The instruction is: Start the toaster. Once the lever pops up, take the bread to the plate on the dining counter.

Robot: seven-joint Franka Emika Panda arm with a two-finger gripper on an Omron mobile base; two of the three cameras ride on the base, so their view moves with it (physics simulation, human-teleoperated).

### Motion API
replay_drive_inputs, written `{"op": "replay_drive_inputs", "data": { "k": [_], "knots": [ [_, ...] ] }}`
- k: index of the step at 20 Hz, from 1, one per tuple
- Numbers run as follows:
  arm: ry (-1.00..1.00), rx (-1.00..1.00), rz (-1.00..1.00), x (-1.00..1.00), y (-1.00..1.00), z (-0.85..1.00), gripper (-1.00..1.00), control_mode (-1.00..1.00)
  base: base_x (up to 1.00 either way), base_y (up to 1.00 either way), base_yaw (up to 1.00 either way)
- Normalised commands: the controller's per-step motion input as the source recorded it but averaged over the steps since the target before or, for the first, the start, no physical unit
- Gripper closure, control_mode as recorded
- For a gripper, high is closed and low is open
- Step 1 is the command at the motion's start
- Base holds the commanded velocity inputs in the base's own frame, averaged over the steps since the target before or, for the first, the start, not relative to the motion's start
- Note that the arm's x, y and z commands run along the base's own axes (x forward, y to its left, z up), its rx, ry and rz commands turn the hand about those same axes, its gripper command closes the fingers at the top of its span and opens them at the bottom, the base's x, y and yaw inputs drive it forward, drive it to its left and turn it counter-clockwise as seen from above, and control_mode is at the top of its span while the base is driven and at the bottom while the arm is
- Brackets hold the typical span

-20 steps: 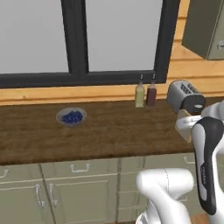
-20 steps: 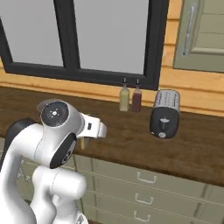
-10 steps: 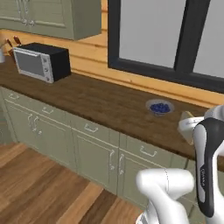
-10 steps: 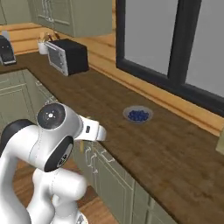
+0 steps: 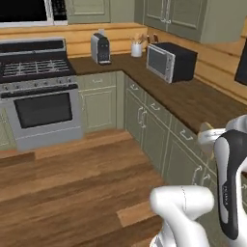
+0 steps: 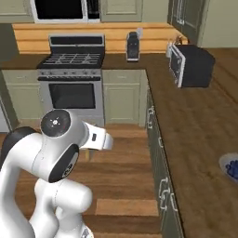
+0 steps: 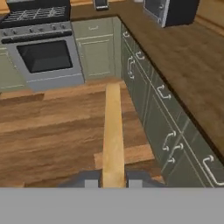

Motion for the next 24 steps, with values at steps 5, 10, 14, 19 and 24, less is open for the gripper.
{"op": "replay_drive_inputs", "data": {
  "k": [5, 10, 14, 19, 24],
  "knots": [
    [0.00, 0.00, 0.00, 0.00, 0.00, 0.00, 1.00, 1.00, -0.09, 0.53, 0.92],
    [0.00, 0.00, 0.00, 0.00, 0.00, 0.00, 1.00, 1.00, -0.10, 0.59, 0.90],
    [0.00, 0.00, 0.00, 0.00, 0.00, 0.00, 1.00, 1.00, -0.02, 0.57, 0.88],
    [0.00, 0.00, 0.00, 0.00, 0.00, 0.00, 1.00, 1.00, 0.04, 0.59, 0.79],
    [0.00, 0.00, 0.00, 0.00, 0.00, 0.00, 1.00, 1.00, 0.18, 0.62, 0.66]
  ]
}}
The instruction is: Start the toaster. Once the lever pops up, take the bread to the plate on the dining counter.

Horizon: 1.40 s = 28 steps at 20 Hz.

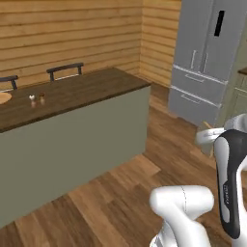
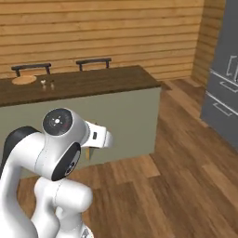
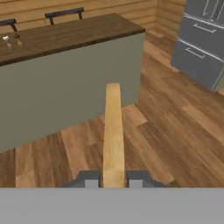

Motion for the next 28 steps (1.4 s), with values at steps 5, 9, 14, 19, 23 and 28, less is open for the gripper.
{"op": "replay_drive_inputs", "data": {
  "k": [5, 9, 14, 19, 23, 28],
  "knots": [
    [0.00, 0.00, 0.00, 0.00, 0.00, 0.00, 1.00, 1.00, 0.42, 0.60, 0.49],
    [0.00, 0.00, 0.00, 0.00, 0.00, 0.00, 1.00, 1.00, 0.39, 0.68, 0.34],
    [0.00, 0.00, 0.00, 0.00, 0.00, 0.00, 1.00, 1.00, 0.78, 0.50, 0.11],
    [0.00, 0.00, 0.00, 0.00, 0.00, 0.00, 1.00, 1.00, 0.89, 0.73, 0.00],
    [0.00, 0.00, 0.00, 0.00, 0.00, 0.00, 1.00, 1.00, 0.92, 0.85, 0.00],
    [0.00, 0.00, 0.00, 0.00, 0.00, 0.00, 1.00, 1.00, 0.80, 0.75, 0.00]
  ]
}}
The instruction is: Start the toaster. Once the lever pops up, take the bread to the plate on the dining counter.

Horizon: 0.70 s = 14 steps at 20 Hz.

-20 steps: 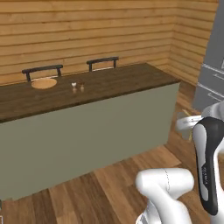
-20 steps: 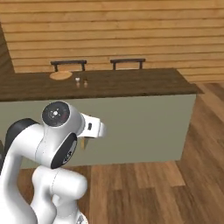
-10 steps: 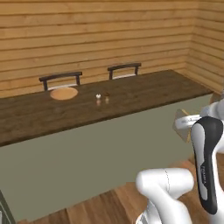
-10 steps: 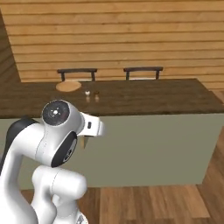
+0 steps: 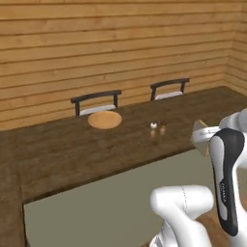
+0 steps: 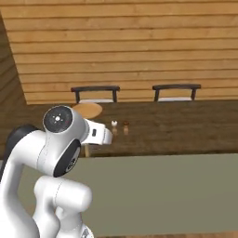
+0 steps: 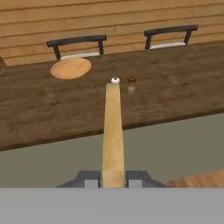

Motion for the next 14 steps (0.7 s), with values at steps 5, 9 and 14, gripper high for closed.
{"op": "replay_drive_inputs", "data": {
  "k": [5, 9, 14],
  "knots": [
    [0.00, 0.00, 0.00, 0.00, 0.00, 0.00, 1.00, 1.00, 0.69, 0.51, 0.06],
    [0.00, 0.00, 0.00, 0.00, 0.00, 0.00, 1.00, 1.00, 0.14, 0.14, 0.24],
    [0.00, 0.00, 0.00, 0.00, 0.00, 0.00, 1.00, 1.00, -0.07, 0.01, 0.30]
  ]
}}
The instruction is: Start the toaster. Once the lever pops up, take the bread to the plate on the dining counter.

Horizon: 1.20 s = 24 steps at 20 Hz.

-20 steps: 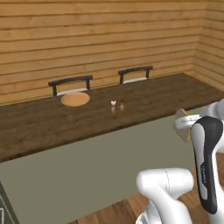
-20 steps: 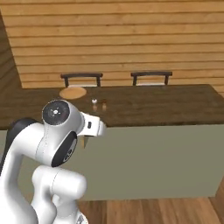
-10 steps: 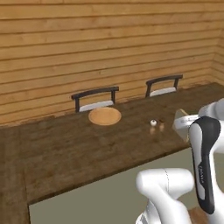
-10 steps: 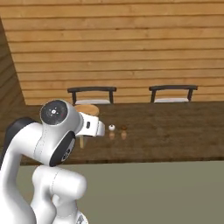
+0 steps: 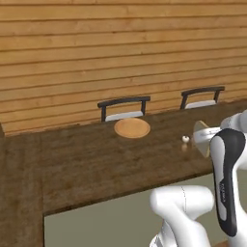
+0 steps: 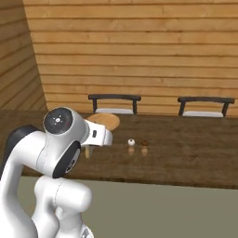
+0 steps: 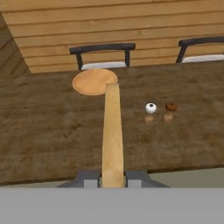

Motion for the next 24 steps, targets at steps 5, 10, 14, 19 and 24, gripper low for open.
{"op": "replay_drive_inputs", "data": {
  "k": [5, 10, 14, 19, 24],
  "knots": [
    [0.00, 0.00, 0.00, 0.00, 0.00, 0.00, 1.00, 1.00, 0.00, 0.05, 0.22],
    [0.00, 0.00, 0.00, 0.00, 0.00, 0.00, 1.00, 1.00, 0.01, 0.19, 0.12],
    [0.00, 0.00, 0.00, 0.00, 0.00, 0.00, 1.00, 1.00, 0.00, 0.03, 0.06],
    [0.01, 0.00, 0.03, 0.29, 0.15, 0.00, 1.00, -1.00, 0.00, 0.01, 0.00],
    [0.05, 0.00, 0.12, 0.98, 0.32, 0.00, 1.00, -1.00, 0.00, 0.00, 0.00]
  ]
}}
